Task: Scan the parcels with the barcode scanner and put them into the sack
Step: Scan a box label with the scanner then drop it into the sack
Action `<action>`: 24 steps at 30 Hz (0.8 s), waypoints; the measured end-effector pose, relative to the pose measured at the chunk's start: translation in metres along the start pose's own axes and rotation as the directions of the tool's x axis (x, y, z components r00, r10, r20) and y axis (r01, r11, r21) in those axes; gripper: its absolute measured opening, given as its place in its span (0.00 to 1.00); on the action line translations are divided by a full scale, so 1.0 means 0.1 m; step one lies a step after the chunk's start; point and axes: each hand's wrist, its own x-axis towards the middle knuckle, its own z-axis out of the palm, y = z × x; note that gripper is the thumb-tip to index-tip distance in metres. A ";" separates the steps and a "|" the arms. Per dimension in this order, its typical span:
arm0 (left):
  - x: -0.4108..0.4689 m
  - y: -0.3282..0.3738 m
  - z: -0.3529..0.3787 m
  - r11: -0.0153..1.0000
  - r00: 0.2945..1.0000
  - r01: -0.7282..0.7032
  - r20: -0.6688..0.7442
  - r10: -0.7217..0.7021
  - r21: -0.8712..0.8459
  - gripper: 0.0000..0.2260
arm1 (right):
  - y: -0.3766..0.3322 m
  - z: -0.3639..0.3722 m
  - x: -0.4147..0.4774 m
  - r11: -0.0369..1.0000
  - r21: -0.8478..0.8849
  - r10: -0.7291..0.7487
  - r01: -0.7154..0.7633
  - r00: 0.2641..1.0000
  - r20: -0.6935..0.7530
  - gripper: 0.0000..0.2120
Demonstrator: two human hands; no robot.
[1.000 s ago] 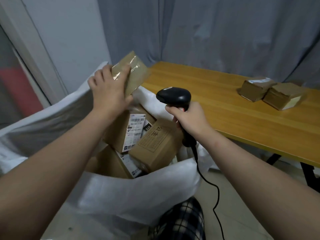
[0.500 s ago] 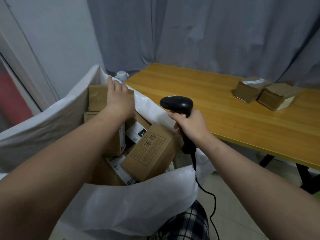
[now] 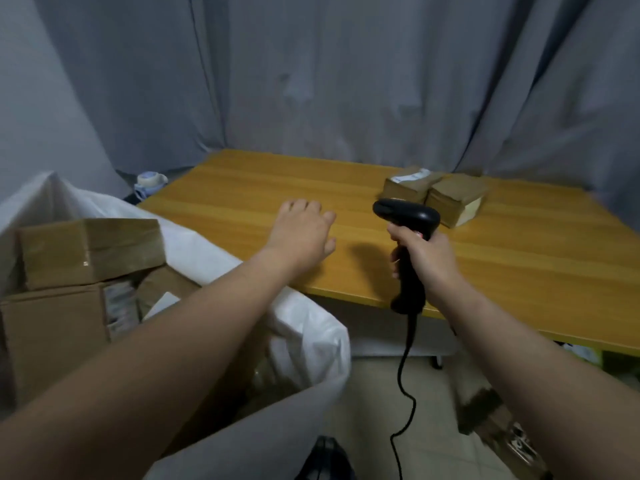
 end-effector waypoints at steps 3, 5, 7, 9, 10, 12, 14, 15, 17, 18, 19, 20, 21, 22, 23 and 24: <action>0.39 0.46 0.15 0.994 0.997 -0.064 0.030 0.067 -0.089 0.21 | 0.14 -0.57 0.22 0.992 0.099 0.085 -0.076 0.992 -0.091 0.11; 0.67 0.69 0.27 0.982 0.997 -0.053 0.045 0.062 -0.184 0.22 | 0.21 -0.84 0.36 0.977 0.177 0.139 -0.115 0.982 -0.127 0.11; 0.95 0.86 0.41 0.957 0.998 -0.019 0.058 0.037 -0.290 0.24 | 0.30 -1.02 0.51 0.954 0.252 0.200 -0.160 0.970 -0.141 0.11; 1.23 1.00 0.55 0.924 0.997 0.028 0.077 0.002 -0.381 0.27 | 0.40 -1.15 0.66 0.922 0.332 0.258 -0.199 0.956 -0.142 0.12; 1.38 1.06 0.62 0.906 0.995 0.060 0.092 -0.023 -0.419 0.29 | 0.45 -1.19 0.73 0.905 0.367 0.282 -0.215 0.949 -0.140 0.11; 1.69 1.14 0.73 0.867 0.989 0.127 0.125 -0.075 -0.482 0.33 | 0.54 -1.26 0.85 0.878 0.413 0.321 -0.243 0.938 -0.130 0.09; 2.01 1.20 0.82 0.836 0.983 0.176 0.144 -0.117 -0.519 0.36 | 0.60 -1.28 0.95 0.871 0.415 0.343 -0.263 0.930 -0.131 0.10; 2.16 1.22 0.86 0.820 0.979 0.196 0.153 -0.133 -0.538 0.38 | 0.62 -1.28 1.00 0.873 0.405 0.352 -0.272 0.926 -0.137 0.10; 2.43 1.25 0.94 0.788 0.972 0.227 0.178 -0.151 -0.572 0.40 | 0.65 -1.28 1.08 0.872 0.391 0.375 -0.294 0.915 -0.149 0.09; 2.54 1.26 0.98 0.781 0.970 0.236 0.192 -0.150 -0.579 0.40 | 0.66 -1.27 1.10 0.870 0.390 0.384 -0.302 0.911 -0.151 0.09; 2.63 1.26 1.02 0.778 0.967 0.242 0.211 -0.143 -0.580 0.40 | 0.66 -1.26 1.12 0.869 0.388 0.389 -0.308 0.909 -0.149 0.08; 2.68 1.26 1.06 0.772 0.964 0.246 0.231 -0.132 -0.585 0.38 | 0.67 -1.25 1.13 0.869 0.386 0.390 -0.310 0.909 -0.146 0.08; 2.72 1.26 1.08 0.758 0.962 0.251 0.244 -0.125 -0.602 0.36 | 0.67 -1.25 1.14 0.869 0.384 0.390 -0.311 0.909 -0.148 0.08; 2.72 1.25 1.11 0.737 0.961 0.258 0.246 -0.127 -0.625 0.34 | 0.68 -1.24 1.15 0.871 0.384 0.389 -0.308 0.908 -0.153 0.08; 2.70 1.25 1.12 0.716 0.961 0.265 0.238 -0.141 -0.646 0.33 | 0.69 -1.25 1.15 0.872 0.384 0.385 -0.302 0.909 -0.161 0.08; 2.66 1.25 1.13 0.702 0.961 0.271 0.224 -0.161 -0.659 0.31 | 0.69 -1.25 1.15 0.875 0.384 0.379 -0.294 0.910 -0.167 0.08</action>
